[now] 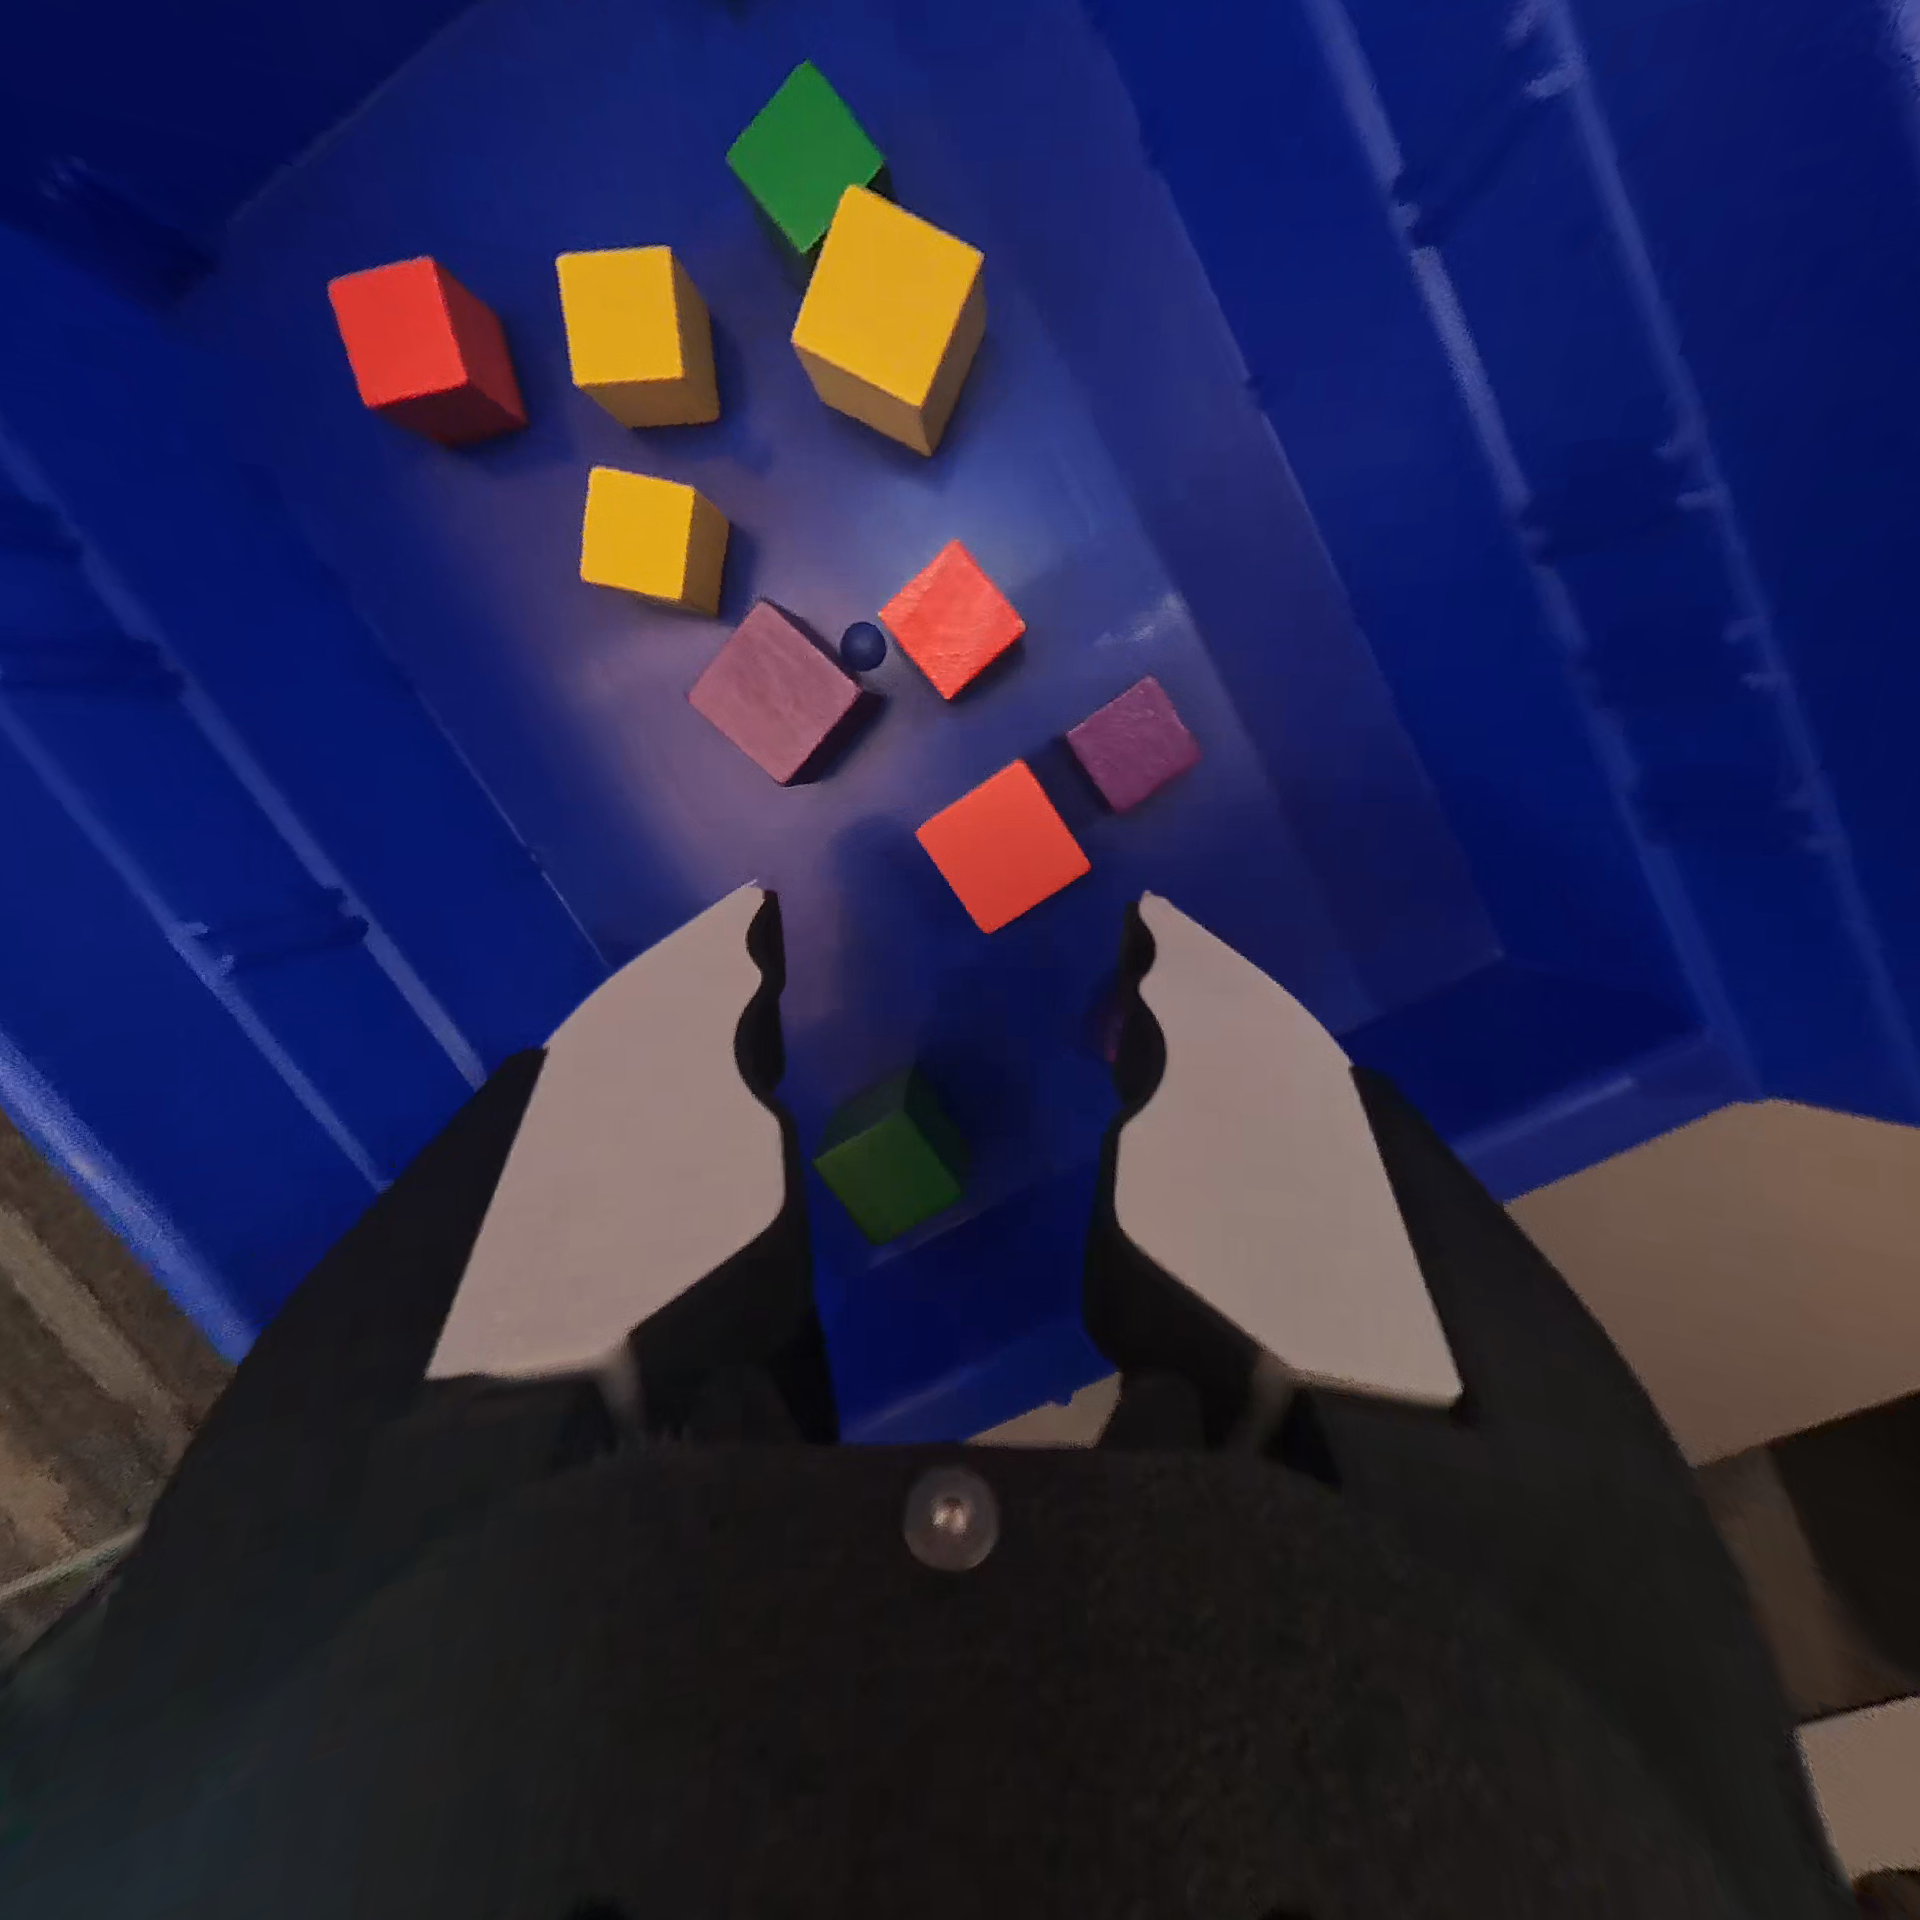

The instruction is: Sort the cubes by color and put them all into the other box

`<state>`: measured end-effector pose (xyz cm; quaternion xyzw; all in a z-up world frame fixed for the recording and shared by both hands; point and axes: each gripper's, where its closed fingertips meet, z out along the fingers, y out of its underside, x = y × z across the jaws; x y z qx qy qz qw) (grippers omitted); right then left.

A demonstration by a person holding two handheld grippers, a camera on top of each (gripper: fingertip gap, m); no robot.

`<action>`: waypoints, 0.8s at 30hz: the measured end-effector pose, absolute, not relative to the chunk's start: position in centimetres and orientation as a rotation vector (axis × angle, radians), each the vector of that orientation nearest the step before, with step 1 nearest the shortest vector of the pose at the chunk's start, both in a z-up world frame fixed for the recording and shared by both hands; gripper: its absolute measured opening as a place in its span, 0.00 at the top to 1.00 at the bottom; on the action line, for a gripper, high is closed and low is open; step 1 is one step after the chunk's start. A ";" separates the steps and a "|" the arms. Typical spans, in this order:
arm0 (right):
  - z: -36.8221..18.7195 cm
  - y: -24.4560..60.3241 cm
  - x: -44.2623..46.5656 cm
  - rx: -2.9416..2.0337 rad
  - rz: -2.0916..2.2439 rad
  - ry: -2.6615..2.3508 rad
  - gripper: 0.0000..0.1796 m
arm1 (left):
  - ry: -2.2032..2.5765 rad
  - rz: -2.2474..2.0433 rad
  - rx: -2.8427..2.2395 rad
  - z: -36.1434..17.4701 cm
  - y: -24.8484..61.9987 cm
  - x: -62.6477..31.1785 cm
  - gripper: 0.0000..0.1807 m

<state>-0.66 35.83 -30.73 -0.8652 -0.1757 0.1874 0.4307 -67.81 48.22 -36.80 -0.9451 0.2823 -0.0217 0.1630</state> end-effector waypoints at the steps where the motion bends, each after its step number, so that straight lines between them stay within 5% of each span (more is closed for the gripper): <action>1: -30.8 35.9 -0.7 -2.160 0.466 -0.440 0.72 | 0.755 -0.060 -2.705 -37.0 48.3 -67.8 0.66; 10: -31.0 36.4 -1.3 -2.169 0.473 -0.460 0.72 | 0.167 -0.211 -2.701 -37.9 49.1 -68.2 0.68; 19: -31.6 36.3 -1.1 -2.173 0.489 -0.450 0.72 | 0.170 -0.242 -2.712 -39.0 48.9 -67.1 0.68; 24: -31.6 36.0 -1.0 -2.168 0.498 -0.447 0.72 | 0.181 -0.295 -2.729 -38.9 49.1 -66.6 0.76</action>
